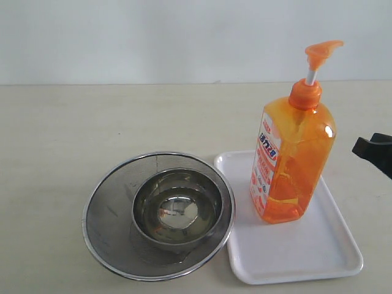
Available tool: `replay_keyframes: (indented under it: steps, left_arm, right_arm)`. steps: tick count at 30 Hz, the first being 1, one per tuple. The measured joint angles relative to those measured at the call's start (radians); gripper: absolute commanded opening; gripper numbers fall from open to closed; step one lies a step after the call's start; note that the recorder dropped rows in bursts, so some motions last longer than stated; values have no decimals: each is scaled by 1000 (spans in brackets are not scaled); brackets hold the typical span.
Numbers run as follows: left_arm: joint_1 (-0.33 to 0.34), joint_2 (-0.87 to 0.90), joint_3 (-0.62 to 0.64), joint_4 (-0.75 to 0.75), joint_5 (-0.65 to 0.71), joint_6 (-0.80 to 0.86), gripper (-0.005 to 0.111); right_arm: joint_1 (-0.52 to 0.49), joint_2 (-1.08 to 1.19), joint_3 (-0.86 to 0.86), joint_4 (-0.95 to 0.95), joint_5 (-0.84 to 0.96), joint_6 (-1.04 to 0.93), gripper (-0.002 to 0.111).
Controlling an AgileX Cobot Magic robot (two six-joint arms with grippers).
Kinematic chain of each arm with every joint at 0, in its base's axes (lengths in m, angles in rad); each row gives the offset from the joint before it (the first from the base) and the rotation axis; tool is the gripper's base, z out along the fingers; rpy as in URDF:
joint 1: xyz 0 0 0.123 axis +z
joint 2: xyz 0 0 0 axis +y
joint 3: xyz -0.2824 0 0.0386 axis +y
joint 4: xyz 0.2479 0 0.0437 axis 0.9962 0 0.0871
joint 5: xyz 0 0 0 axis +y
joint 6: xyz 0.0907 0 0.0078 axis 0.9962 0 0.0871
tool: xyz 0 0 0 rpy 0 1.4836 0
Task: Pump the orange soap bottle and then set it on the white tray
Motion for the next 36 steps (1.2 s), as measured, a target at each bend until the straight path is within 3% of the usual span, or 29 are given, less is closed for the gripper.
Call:
replay_keyframes:
  steps: [36]
  left_arm:
    - [0,0,0,1,0,-2,5]
  right_arm:
    - [0,-7,0,2,29,-2,0]
